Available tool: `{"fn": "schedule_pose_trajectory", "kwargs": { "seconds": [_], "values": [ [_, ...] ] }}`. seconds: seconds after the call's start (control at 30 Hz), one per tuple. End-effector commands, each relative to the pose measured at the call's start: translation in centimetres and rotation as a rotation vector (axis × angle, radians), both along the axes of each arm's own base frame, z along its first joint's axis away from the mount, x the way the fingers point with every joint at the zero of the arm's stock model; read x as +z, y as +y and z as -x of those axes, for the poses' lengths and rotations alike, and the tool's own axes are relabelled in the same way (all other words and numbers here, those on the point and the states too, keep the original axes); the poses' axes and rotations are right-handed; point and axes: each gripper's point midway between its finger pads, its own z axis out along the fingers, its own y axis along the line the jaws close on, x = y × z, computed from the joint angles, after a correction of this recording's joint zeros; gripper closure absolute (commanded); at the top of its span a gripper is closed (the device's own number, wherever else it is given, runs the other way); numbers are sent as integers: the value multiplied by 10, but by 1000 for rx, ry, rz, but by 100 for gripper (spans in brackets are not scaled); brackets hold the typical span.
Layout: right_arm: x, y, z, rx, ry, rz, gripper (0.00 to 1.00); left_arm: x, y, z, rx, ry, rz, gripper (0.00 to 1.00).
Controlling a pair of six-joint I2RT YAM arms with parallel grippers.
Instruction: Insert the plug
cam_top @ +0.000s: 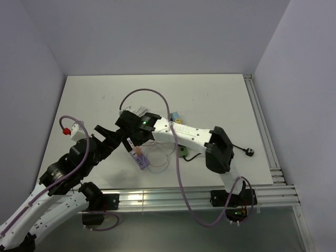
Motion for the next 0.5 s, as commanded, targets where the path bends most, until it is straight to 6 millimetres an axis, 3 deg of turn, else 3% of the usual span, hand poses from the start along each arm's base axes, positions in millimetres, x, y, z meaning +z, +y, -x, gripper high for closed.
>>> {"fn": "schedule_pose_trajectory", "kwargs": {
  "seconds": [0.0, 0.07, 0.13, 0.33, 0.37, 0.43, 0.47],
  "values": [
    [57, -15, -5, -89, -112, -115, 0, 9, -17, 0, -70, -28, 56, 0],
    [73, -26, -2, -125, -132, -156, 0, 9, -25, 3, -110, -40, 83, 0],
    [72, -36, 3, -157, -129, -172, 0, 14, -32, 5, -147, -66, 116, 0],
    [91, -83, 22, -278, -146, -295, 0, 20, -77, 31, -419, -143, 306, 1],
    [87, -101, 35, -285, -134, -316, 0, 20, -88, 34, -472, -181, 358, 1],
    [95, -103, 44, -294, -128, -464, 0, 35, -105, 60, -634, -226, 522, 1],
    [90, -119, 68, -245, -85, -547, 0, 12, -113, 66, -685, -206, 571, 0]
  ]
}}
